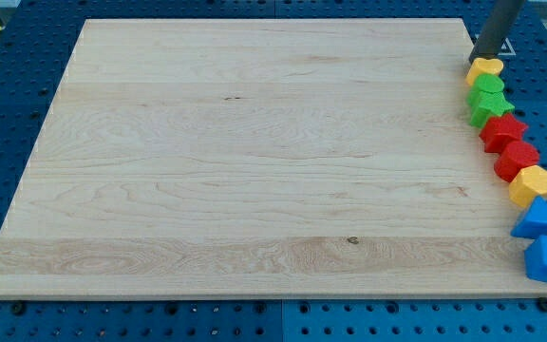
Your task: Push the yellow heart left a bit
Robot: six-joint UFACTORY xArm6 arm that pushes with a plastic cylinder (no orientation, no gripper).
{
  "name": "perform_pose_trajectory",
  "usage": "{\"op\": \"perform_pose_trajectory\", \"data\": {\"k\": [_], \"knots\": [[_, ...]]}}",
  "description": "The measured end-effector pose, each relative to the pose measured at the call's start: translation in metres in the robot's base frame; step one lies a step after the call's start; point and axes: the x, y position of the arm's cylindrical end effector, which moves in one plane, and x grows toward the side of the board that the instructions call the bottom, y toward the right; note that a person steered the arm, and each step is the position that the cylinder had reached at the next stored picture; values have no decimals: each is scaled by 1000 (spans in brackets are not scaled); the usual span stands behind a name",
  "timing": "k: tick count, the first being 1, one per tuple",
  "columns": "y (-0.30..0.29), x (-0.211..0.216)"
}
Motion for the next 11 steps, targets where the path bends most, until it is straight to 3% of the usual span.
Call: {"op": "perform_pose_trajectory", "data": {"k": [4, 6, 11], "knots": [[25, -16], [54, 12], [31, 25]]}}
